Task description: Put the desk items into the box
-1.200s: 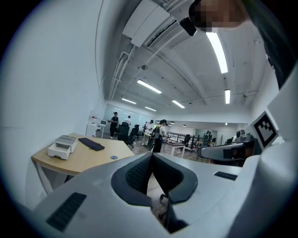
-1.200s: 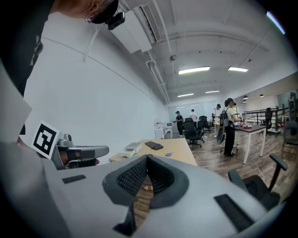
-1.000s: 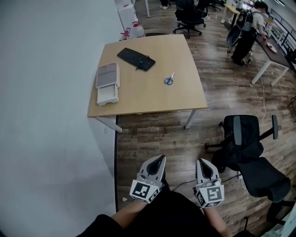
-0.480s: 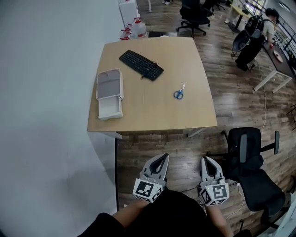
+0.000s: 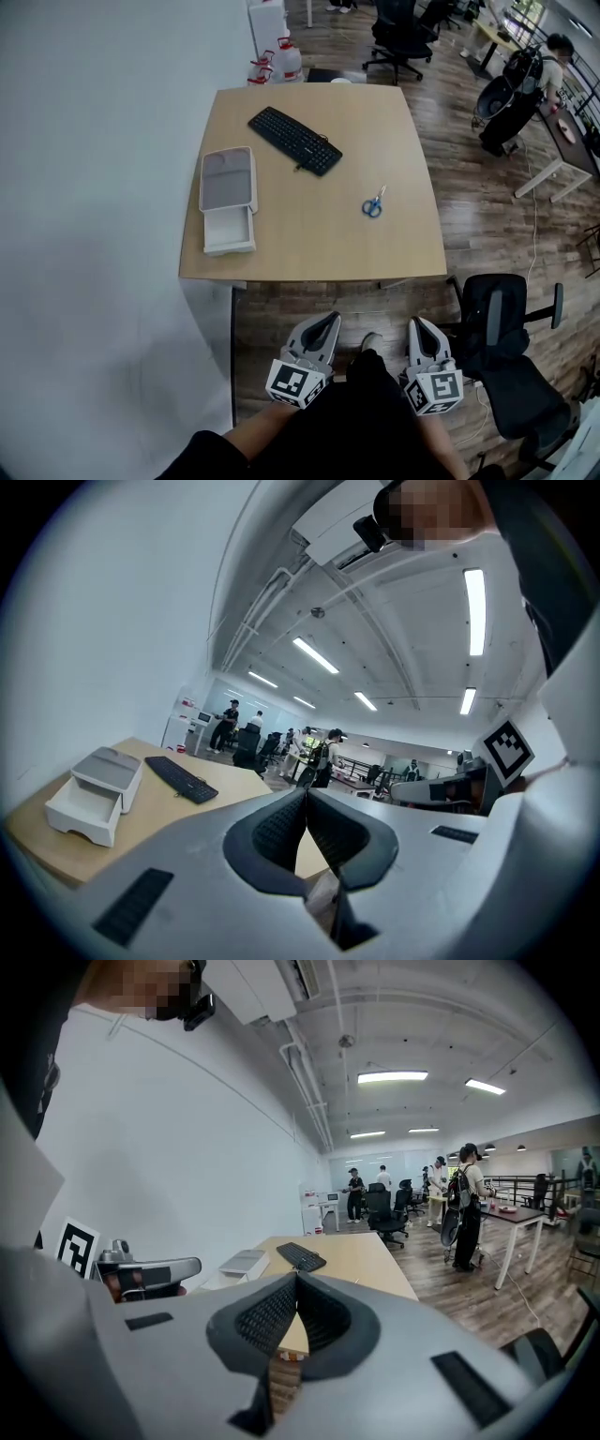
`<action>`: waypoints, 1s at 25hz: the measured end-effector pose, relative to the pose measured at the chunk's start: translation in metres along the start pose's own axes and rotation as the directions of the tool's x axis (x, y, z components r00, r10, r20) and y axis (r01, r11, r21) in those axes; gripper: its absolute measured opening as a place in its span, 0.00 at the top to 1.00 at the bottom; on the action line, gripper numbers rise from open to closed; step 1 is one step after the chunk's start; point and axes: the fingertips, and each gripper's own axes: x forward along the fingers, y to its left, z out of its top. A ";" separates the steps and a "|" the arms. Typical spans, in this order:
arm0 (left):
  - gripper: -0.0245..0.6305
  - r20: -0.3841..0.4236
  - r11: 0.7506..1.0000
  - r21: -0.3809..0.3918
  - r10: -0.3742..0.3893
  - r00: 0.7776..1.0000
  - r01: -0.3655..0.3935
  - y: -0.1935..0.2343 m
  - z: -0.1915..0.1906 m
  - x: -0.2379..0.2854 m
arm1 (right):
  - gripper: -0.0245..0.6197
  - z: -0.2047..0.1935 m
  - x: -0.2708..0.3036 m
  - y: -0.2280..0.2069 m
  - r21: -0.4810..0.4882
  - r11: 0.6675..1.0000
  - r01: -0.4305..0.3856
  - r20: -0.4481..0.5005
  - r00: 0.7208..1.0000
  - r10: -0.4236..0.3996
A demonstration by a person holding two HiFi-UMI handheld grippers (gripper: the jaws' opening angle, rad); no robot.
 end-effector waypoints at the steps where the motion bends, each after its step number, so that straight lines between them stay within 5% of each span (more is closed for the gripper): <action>1: 0.94 0.006 1.000 -0.007 0.013 1.000 -0.013 0.005 0.000 -0.001 | 0.87 -0.001 0.003 -0.001 0.000 1.000 -0.001 -0.003 1.000 0.001; 13: 0.94 -0.005 0.991 -0.008 0.130 0.991 -0.130 0.048 -0.003 0.016 | 0.87 0.022 0.067 -0.022 -0.015 0.999 -0.039 0.040 0.998 0.040; 25: 0.94 -0.079 0.984 0.051 0.173 0.982 -0.169 0.082 0.012 0.128 | 0.87 0.049 0.160 -0.103 0.028 0.996 -0.089 0.042 0.995 0.088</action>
